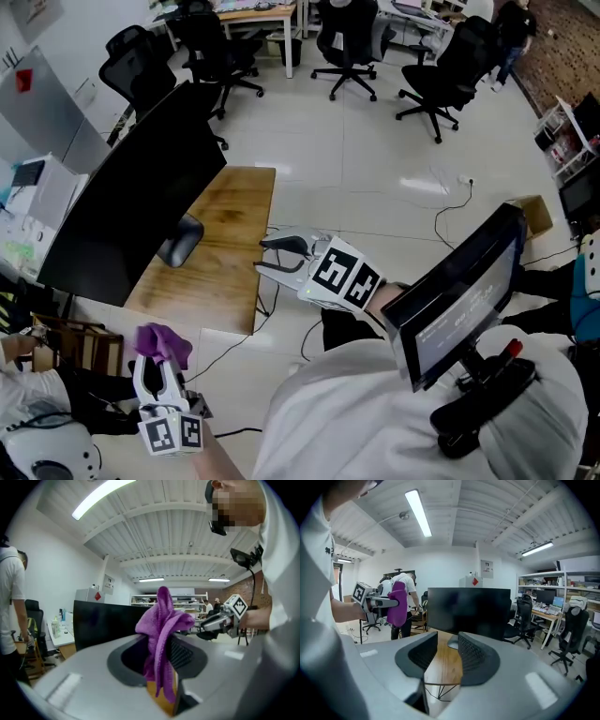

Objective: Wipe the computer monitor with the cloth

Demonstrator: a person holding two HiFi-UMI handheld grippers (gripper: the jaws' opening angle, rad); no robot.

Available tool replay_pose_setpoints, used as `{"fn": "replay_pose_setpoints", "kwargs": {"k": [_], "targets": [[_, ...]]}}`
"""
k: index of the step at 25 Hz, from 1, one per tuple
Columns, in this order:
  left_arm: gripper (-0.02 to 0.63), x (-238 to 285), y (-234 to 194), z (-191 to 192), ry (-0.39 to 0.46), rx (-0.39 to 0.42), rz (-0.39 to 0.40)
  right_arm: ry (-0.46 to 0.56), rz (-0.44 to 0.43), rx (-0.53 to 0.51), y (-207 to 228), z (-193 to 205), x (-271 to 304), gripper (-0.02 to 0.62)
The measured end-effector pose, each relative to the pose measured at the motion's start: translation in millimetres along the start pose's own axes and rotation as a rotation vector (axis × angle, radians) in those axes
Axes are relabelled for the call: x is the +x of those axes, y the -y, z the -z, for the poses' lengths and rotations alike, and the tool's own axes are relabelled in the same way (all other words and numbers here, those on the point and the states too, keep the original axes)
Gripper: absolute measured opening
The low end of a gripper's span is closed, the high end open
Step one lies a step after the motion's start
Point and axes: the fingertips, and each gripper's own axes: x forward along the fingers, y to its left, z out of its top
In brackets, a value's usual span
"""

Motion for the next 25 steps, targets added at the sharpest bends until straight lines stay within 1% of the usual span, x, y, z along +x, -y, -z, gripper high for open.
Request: {"fn": "replay_pose_setpoints", "kwargs": {"k": [4, 6, 10, 12, 15, 19, 25], "targets": [[0.129, -25, 20, 5, -0.016, 0.035, 0.026, 0.005, -0.005, -0.018, -27, -10, -18, 0.14], [0.129, -30, 26, 5, -0.014, 0.044, 0.029, 0.019, -0.009, -0.025, -31, -16, -20, 0.138], [0.129, -33, 38, 9, -0.016, 0.03, 0.018, 0.039, -0.021, -0.043, -29, -20, -27, 0.138], [0.129, -30, 50, 9, -0.014, 0.017, 0.019, 0.043, -0.024, -0.047, -24, -18, -34, 0.138], [0.129, -18, 73, 5, -0.008, 0.001, 0.05, 0.051, -0.016, -0.047, -10, -16, -49, 0.137], [0.129, -1, 99, 1, -0.003, 0.016, 0.087, 0.045, -0.011, -0.041, 5, -6, -62, 0.137], [0.129, 15, 119, 6, -0.009, -0.006, 0.097, 0.039, -0.022, -0.041, 23, 3, -66, 0.137]]}}
